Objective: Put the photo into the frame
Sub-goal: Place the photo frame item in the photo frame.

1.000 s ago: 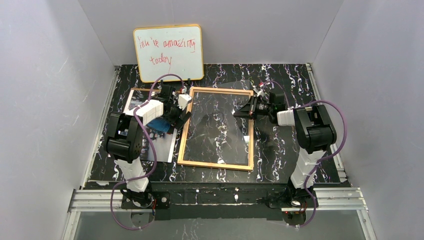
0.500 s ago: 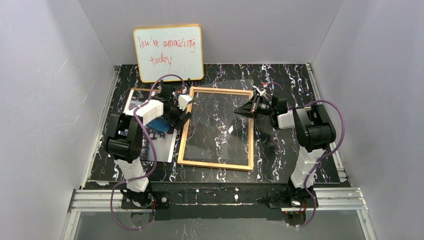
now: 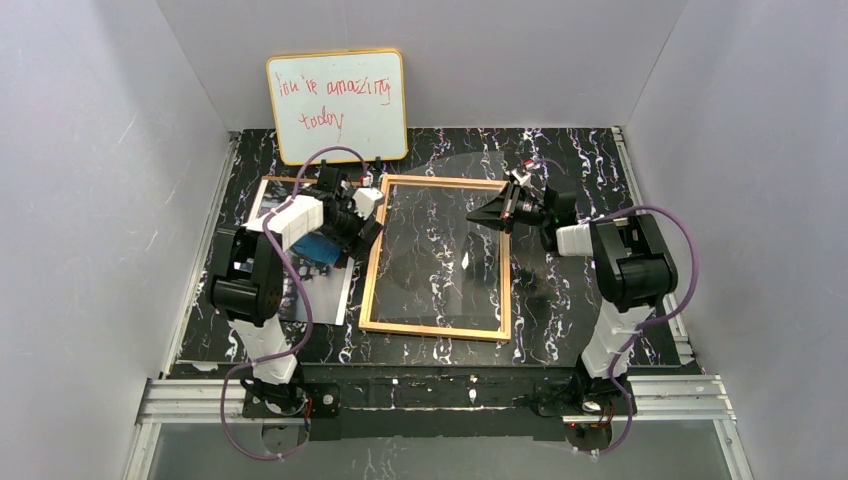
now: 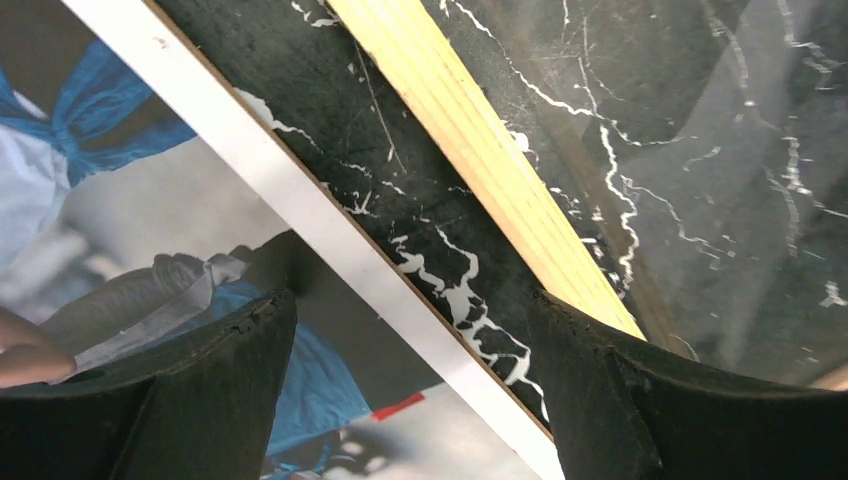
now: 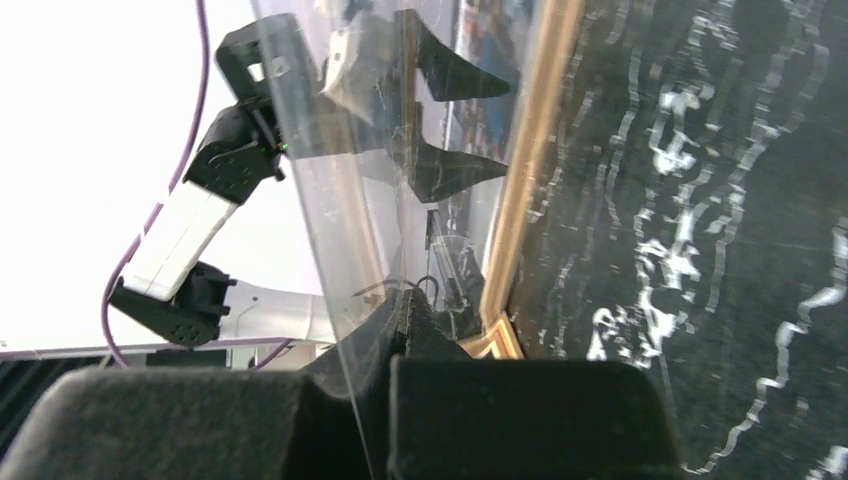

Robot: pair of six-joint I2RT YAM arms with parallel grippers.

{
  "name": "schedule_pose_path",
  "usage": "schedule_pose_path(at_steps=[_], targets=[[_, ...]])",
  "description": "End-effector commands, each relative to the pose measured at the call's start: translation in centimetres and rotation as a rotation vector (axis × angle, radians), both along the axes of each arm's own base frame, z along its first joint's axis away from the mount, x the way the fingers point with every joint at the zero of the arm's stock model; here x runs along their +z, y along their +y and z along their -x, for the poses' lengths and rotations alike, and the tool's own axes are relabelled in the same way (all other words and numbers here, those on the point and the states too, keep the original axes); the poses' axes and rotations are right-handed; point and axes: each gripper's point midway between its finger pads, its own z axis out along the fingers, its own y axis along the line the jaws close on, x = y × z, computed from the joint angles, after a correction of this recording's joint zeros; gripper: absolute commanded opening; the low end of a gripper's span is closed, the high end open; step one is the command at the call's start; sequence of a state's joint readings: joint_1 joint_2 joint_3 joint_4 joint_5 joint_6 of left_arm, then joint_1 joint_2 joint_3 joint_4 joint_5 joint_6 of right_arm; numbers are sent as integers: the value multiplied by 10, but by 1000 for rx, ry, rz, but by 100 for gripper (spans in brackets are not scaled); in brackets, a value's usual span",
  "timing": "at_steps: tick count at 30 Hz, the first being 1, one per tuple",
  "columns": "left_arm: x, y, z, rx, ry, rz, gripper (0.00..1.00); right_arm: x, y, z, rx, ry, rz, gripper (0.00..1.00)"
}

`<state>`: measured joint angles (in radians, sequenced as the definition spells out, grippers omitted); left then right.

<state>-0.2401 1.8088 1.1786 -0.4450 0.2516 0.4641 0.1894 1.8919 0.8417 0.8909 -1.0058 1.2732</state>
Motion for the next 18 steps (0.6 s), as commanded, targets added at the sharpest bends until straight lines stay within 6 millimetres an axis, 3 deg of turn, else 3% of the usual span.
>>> schedule_pose_path(at_steps=[1,5,13,18], targets=[[31,0,6,47,81,146,82,75,5,6,56,-189,-57,1],[41,14,0,78,55,161,82,92,8,17,78,-196,-72,1],[37,39,-18,193,51,169,83,114,10,29,95,-168,-203,1],[35,49,-25,253,37,178,83,115,16,27,85,-139,-248,1]])
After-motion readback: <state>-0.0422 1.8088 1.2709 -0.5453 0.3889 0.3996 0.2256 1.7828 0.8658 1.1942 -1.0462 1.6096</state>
